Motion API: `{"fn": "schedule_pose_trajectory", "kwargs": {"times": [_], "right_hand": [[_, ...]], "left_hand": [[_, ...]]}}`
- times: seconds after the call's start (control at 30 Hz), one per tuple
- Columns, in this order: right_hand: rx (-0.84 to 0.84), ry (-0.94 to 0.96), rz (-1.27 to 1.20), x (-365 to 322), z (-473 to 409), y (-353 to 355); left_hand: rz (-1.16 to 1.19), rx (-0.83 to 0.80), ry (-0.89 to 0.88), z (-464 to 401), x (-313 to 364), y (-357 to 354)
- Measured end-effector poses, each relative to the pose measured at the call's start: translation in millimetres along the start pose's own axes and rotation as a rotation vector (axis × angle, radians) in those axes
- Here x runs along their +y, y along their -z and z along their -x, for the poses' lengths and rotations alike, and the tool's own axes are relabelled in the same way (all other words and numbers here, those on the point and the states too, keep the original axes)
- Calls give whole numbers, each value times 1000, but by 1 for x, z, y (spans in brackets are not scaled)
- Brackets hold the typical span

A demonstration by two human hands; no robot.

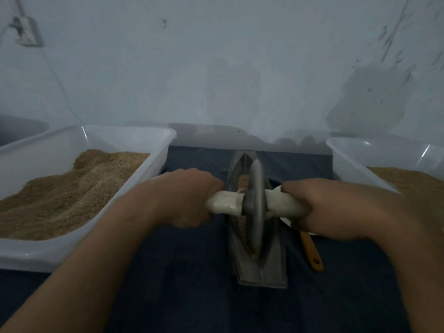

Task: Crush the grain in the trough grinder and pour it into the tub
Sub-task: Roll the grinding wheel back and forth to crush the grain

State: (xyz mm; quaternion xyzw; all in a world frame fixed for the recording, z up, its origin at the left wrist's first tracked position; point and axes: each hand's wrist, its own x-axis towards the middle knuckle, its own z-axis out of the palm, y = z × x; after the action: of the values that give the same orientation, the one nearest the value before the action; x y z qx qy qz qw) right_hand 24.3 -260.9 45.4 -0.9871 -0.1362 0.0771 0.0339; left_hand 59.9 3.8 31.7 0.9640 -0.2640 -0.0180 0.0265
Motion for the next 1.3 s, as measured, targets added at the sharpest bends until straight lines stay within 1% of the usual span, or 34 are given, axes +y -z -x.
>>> {"fn": "schedule_pose_trajectory", "kwargs": {"times": [0.07,0.1,0.17,0.2,0.27,0.3,0.33,0.37,0.47,0.5,0.53,0.6,0.63,0.67,0.77,0.83,0.87,0.9,0.93,1.03,1.07,1.1,1.17,1.2,1.23,1.3], "right_hand": [[41,-39,14,-2,-9,-4],[109,-61,46,-3,-17,-8],[316,-82,160,-4,-34,-18],[423,-79,214,-5,-41,-23],[549,-67,278,-7,-49,-29],[558,-58,292,-6,-50,-29],[527,-46,284,-5,-47,-27],[456,-35,247,-4,-42,-23],[98,-22,61,0,-18,-6],[22,-20,2,1,-11,-2],[-14,-12,-33,1,-6,-1],[4,-1,-35,2,-7,-4],[57,-7,-10,2,-13,-7],[149,-20,33,1,-20,-12],[516,-30,223,-4,-46,-28],[631,-53,304,-7,-55,-33],[640,-55,319,-7,-56,-33],[612,-44,304,-5,-55,-31],[538,-30,258,-3,-50,-26],[104,-55,-5,2,-26,-5],[4,-65,-90,3,-19,-1],[-47,-63,-137,2,-13,2],[-39,-52,-156,0,-9,3],[9,-46,-140,-1,-12,1],[92,-47,-103,-2,-17,-3],[322,-55,26,-2,-33,-16]], "left_hand": [[-44,98,28,-6,2,-5],[-102,179,61,-12,2,-10],[-220,355,119,-28,3,-19],[-261,416,136,-34,2,-24],[-295,459,164,-41,-1,-30],[-285,441,170,-42,-2,-30],[-258,395,167,-40,-4,-29],[-217,324,155,-36,-5,-25],[-83,101,70,-15,-6,-9],[-57,63,44,-9,-7,-5],[-45,46,27,-5,-6,-3],[-49,75,30,-5,-4,-4],[-77,128,54,-9,-3,-8],[-127,203,86,-15,-2,-14],[-248,431,165,-36,-3,-30],[-244,471,197,-43,-5,-36],[-231,446,201,-44,-7,-35],[-209,399,194,-43,-8,-33],[-185,326,180,-40,-8,-29],[-100,92,72,-22,-9,-11],[-59,41,37,-15,-8,-5],[-19,16,9,-9,-6,-2],[33,27,-11,-4,-6,0],[38,53,-2,-4,-6,-2],[24,99,18,-7,-6,-6],[-67,260,84,-19,-5,-16]]}}
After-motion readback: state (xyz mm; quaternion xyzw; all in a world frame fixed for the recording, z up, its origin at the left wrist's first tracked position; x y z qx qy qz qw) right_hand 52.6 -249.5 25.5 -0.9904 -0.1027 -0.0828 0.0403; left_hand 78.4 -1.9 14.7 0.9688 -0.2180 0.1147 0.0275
